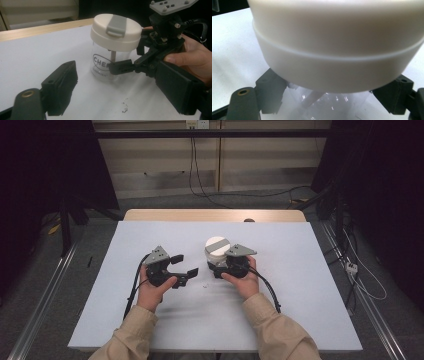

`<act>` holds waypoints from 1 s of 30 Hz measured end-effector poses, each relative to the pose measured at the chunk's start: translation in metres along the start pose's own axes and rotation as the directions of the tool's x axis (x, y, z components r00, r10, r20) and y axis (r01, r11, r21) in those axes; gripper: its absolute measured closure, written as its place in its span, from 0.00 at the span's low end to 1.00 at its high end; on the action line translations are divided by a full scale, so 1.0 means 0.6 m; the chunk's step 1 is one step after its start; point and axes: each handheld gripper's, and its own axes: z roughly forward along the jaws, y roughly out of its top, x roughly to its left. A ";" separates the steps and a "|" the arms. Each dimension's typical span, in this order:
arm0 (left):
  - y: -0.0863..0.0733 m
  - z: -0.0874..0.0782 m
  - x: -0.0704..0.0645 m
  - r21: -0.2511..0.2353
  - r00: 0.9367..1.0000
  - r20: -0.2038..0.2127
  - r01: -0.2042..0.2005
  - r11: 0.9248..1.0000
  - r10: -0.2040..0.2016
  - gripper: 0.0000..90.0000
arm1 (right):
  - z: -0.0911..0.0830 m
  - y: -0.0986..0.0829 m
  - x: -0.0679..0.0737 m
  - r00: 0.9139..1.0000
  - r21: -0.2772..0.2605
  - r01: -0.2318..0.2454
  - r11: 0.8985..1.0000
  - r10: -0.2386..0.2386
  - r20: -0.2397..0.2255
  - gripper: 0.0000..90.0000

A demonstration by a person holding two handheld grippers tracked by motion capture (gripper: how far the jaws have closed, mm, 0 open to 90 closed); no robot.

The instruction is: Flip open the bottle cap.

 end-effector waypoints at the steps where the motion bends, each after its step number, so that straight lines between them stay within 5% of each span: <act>1: 0.002 0.002 0.000 0.002 1.000 0.004 0.000 1.000 0.000 0.23 | 0.000 0.000 0.000 1.000 0.000 0.001 1.000 -0.001 0.000 0.21; 30: 0.024 0.033 -0.001 0.009 1.000 0.018 -0.009 1.000 0.009 0.30 | 0.000 0.000 0.000 1.000 0.002 0.002 1.000 -0.002 0.001 0.21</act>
